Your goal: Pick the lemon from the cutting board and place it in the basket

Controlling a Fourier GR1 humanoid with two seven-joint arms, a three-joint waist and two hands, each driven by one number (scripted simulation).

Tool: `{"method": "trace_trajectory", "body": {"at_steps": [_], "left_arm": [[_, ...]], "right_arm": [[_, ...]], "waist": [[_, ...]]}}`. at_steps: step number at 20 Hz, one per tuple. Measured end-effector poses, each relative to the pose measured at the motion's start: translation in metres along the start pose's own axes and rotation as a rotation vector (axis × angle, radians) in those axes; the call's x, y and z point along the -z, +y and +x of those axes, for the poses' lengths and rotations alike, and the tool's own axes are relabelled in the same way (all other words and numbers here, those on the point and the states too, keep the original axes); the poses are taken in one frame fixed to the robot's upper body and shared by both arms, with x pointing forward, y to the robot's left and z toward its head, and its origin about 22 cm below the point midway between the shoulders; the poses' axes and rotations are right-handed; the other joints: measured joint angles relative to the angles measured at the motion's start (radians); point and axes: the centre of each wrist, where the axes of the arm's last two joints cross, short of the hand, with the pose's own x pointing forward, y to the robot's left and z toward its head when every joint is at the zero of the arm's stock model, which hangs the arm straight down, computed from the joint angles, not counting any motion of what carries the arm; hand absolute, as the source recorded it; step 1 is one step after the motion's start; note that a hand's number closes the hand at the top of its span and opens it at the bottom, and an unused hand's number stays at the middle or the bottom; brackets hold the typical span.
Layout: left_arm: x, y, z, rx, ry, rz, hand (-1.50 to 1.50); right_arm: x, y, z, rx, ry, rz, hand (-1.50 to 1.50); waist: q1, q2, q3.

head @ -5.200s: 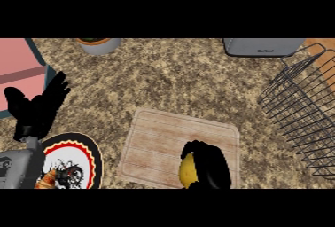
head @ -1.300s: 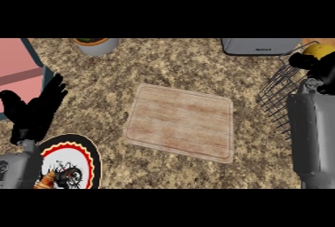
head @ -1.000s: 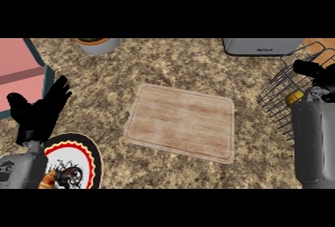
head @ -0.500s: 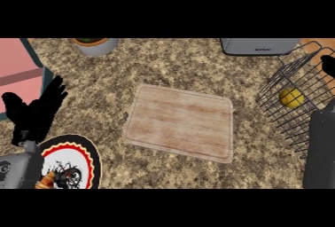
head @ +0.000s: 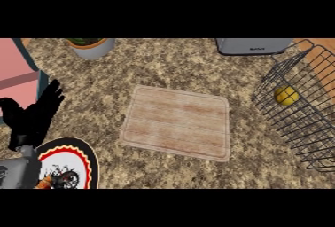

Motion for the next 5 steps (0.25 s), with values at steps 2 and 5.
{"method": "trace_trajectory", "body": {"at_steps": [2, 5], "left_arm": [[-0.001, 0.002, -0.001, -0.003, 0.003, 0.003, 0.0], [-0.001, 0.005, 0.001, -0.008, 0.0, 0.007, 0.0]], "right_arm": [[0.0, -0.028, -0.008, -0.012, 0.014, 0.032, -1.5], [0.004, -0.056, -0.023, -0.098, 0.003, 0.045, -1.5]], "waist": [[-0.003, 0.0, 0.0], [-0.006, 0.0, 0.0]]}}
